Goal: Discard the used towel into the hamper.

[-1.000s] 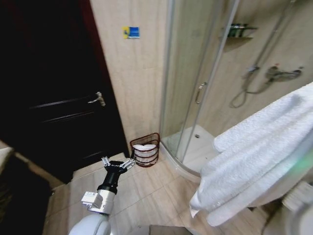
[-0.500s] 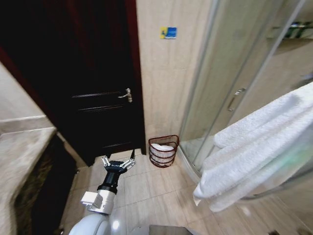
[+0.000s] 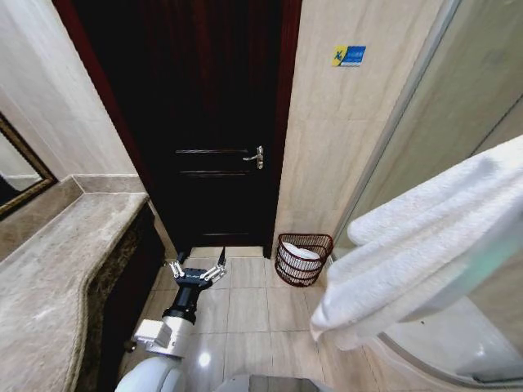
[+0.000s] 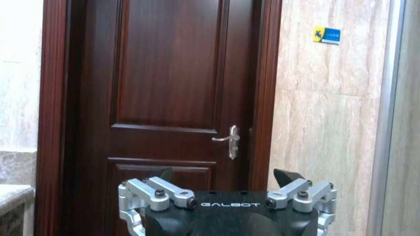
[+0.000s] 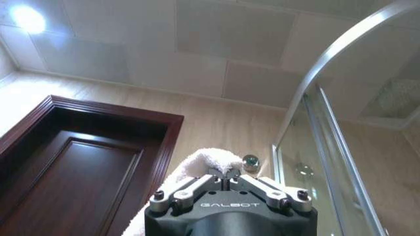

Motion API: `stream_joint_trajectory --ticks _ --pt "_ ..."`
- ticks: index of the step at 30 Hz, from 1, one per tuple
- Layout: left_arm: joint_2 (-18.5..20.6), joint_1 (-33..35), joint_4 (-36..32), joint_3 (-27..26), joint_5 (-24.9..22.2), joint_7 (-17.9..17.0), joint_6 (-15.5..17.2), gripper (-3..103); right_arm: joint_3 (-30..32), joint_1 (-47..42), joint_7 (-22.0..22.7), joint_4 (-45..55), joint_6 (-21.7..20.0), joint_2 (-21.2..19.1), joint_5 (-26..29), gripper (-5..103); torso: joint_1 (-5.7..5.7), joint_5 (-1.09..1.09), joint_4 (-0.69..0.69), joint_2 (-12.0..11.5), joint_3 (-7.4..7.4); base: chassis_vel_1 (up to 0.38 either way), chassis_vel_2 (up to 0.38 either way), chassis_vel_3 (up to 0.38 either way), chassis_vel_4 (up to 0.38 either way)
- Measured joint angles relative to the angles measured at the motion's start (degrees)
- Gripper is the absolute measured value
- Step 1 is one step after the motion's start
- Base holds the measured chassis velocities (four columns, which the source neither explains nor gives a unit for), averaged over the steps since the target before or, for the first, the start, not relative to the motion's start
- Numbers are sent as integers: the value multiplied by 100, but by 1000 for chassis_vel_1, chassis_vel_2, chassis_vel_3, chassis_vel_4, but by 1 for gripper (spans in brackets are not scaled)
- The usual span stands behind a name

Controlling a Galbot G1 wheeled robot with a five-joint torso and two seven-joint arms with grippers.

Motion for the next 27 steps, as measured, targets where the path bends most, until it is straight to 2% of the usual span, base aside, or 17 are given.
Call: stream_joint_trajectory --ticks 13,23,27 --pt "1 0 0 -1 0 0 0 100 -108 -14 5 28 75 28 41 1 0 -4 2 0 0 65 66 -56 -54" --pt "0 0 0 0 0 0 0 100 -197 3 -46 20 239 35 12 1 0 2 2 0 0 6 4 -4 -3" --pt "0 0 0 0 0 0 0 100 -225 2 60 17 247 48 -12 1 0 0 2 0 0 0 0 0 0"
